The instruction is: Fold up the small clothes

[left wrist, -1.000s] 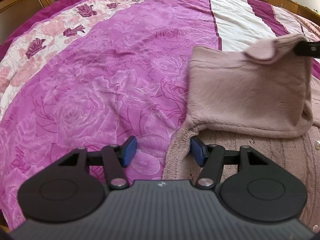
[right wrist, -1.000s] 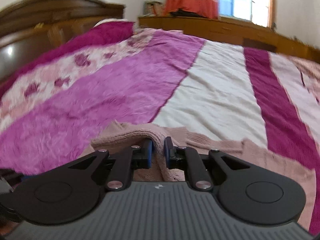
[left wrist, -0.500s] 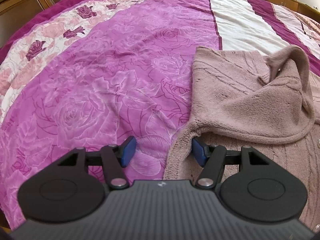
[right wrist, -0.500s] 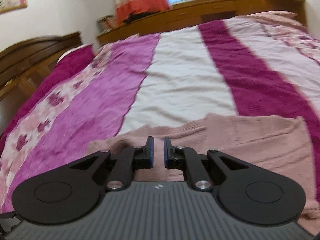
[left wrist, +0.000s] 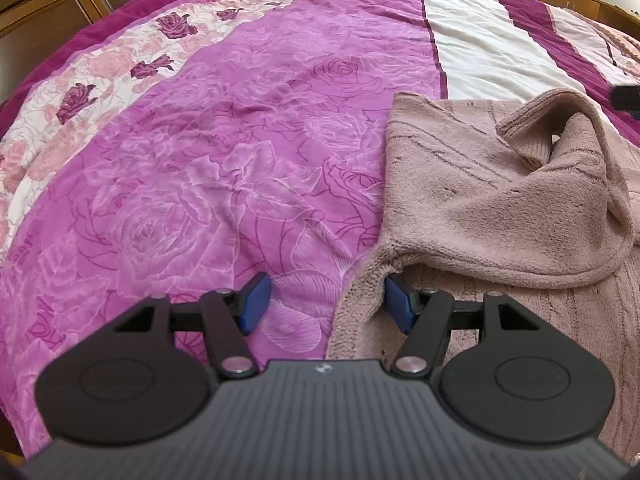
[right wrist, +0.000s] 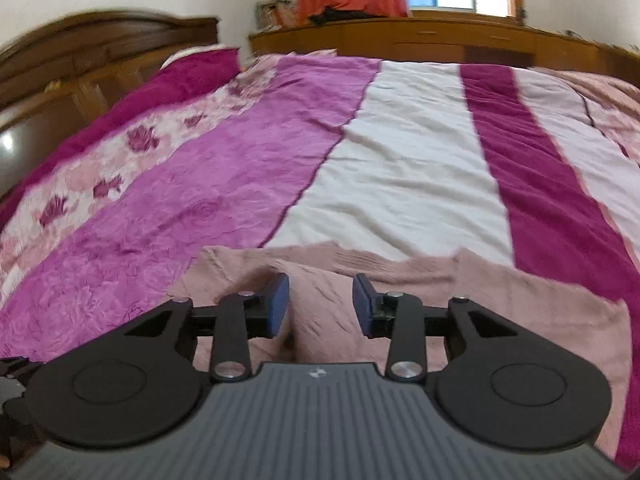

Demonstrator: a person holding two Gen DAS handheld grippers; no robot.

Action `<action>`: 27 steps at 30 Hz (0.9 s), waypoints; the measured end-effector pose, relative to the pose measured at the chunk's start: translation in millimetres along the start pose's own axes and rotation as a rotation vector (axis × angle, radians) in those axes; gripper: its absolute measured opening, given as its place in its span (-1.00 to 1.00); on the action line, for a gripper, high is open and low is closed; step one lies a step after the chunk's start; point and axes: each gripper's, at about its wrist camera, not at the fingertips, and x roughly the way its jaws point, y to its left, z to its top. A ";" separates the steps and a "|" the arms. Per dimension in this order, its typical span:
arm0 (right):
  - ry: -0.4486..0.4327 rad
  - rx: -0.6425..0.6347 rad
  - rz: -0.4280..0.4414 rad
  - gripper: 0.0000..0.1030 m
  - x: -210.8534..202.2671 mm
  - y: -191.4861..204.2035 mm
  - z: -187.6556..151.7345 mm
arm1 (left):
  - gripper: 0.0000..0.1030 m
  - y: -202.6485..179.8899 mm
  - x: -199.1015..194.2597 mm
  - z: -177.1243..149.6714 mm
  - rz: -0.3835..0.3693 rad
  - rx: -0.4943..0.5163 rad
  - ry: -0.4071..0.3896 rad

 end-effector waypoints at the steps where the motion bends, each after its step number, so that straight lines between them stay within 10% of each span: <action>1: 0.012 -0.038 -0.003 -0.04 6.4 8.7 4.4 | 0.24 0.0 0.0 0.0 0.000 0.000 0.000; 11: 0.159 -0.398 -0.108 -0.16 71.1 57.0 17.6 | 0.27 2.5 0.9 -2.1 -0.011 -0.007 -0.008; 14: 0.154 -0.334 -0.103 -0.81 71.9 50.9 18.7 | 0.27 3.3 1.4 -2.1 -0.015 -0.009 -0.006; 27: -0.108 0.119 -0.237 -0.84 -31.2 -41.0 -0.3 | 0.29 4.4 1.6 -2.3 -0.016 -0.013 -0.006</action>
